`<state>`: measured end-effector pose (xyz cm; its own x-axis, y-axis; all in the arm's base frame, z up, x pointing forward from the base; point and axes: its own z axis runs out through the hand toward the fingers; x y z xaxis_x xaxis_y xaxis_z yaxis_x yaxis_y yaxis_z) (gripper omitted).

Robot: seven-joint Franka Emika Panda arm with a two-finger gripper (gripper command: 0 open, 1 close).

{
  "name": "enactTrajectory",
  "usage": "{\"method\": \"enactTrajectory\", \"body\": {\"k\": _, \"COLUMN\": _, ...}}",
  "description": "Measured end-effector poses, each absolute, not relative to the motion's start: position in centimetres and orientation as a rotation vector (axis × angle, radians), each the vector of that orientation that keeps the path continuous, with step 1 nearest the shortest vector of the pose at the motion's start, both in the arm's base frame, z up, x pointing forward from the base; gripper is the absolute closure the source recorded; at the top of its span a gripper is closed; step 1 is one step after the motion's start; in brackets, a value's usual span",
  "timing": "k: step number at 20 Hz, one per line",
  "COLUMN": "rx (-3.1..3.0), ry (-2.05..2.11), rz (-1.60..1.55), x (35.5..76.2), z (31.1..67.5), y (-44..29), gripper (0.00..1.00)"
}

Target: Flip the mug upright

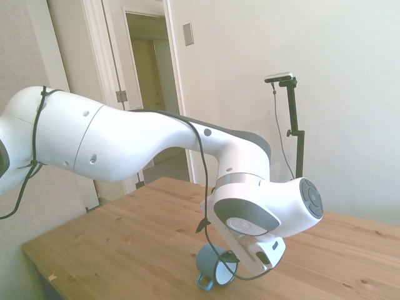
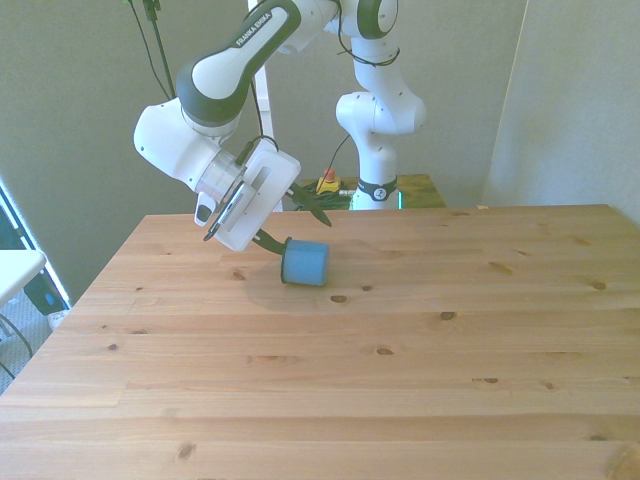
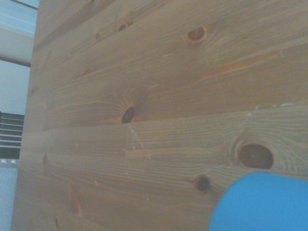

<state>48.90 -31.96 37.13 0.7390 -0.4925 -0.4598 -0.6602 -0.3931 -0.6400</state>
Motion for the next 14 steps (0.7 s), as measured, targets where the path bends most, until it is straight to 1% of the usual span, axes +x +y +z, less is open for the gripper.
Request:
{"method": "enactTrajectory", "body": {"k": 5, "rx": -2.065, "ry": 0.856, "rz": 0.256, "x": 49.3, "z": 37.2, "y": -31.4, "gripper": 0.0}}
{"method": "enactTrajectory", "body": {"k": 6, "rx": -2.063, "ry": 0.856, "rz": 0.258, "x": 49.4, "z": 37.1, "y": -31.3, "gripper": 1.0}}
{"method": "enactTrajectory", "body": {"k": 14, "rx": -2.049, "ry": 0.857, "rz": 0.287, "x": 50.4, "z": 35.9, "y": -30.6, "gripper": 1.0}}
